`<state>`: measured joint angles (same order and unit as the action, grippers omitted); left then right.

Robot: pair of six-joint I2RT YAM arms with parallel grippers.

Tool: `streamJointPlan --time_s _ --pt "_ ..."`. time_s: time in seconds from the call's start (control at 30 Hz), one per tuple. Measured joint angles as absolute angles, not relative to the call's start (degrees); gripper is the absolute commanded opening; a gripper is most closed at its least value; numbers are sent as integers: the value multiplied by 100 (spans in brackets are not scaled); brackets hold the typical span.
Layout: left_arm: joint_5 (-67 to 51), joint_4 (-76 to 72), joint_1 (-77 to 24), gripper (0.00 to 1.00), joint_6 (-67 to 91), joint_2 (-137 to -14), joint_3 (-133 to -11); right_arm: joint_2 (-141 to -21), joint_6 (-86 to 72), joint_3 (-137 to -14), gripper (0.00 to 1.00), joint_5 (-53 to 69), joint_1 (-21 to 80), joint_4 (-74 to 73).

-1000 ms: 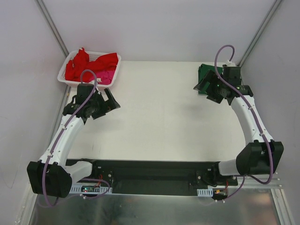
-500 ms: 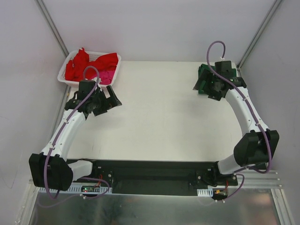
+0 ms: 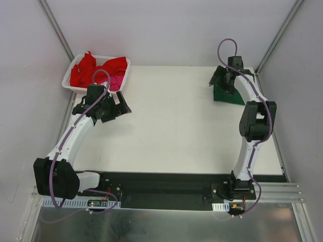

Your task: Fold and stack the t-shirts

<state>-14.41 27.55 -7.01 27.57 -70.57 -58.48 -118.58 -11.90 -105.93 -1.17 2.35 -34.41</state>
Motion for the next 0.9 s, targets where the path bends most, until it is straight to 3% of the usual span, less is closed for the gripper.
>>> streamJointPlan --time_s 0.13,0.4,0.9 --pt "-1243 2611 -701 99 2740 -7249 -5878 -11900 -1066 -9852 96 526 239 -2515" --pt "-1000 2268 -701 99 2757 -7343 -5878 -12193 -1511 -10143 96 1015 158 -1732" --pt "-989 2171 -701 99 2733 -7577 -5881 -12521 -1579 -10147 96 867 126 -1826"
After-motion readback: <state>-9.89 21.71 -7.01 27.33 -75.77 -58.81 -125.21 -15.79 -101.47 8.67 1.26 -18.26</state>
